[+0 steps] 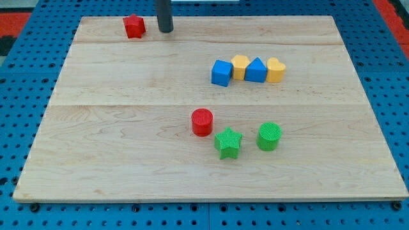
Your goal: Place the red star at the top left corner of the board
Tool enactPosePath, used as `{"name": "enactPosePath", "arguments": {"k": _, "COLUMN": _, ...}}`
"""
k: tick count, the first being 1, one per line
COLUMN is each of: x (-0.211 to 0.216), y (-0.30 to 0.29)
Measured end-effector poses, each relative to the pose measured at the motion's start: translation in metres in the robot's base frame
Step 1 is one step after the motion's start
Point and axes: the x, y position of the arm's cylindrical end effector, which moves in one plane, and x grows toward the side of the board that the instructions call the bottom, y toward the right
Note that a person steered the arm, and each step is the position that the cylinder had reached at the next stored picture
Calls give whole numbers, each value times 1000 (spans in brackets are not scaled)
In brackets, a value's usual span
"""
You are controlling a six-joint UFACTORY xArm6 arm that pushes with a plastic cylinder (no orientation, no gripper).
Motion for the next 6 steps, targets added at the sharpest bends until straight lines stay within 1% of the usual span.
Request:
{"name": "enactPosePath", "arguments": {"k": 1, "x": -15, "y": -36}}
{"name": "enactPosePath", "arguments": {"k": 3, "x": 9, "y": -73}}
{"name": "enactPosePath", "arguments": {"k": 4, "x": 9, "y": -67}}
{"name": "enactPosePath", "arguments": {"k": 5, "x": 10, "y": -41}}
{"name": "enactPosePath", "arguments": {"k": 6, "x": 11, "y": -41}}
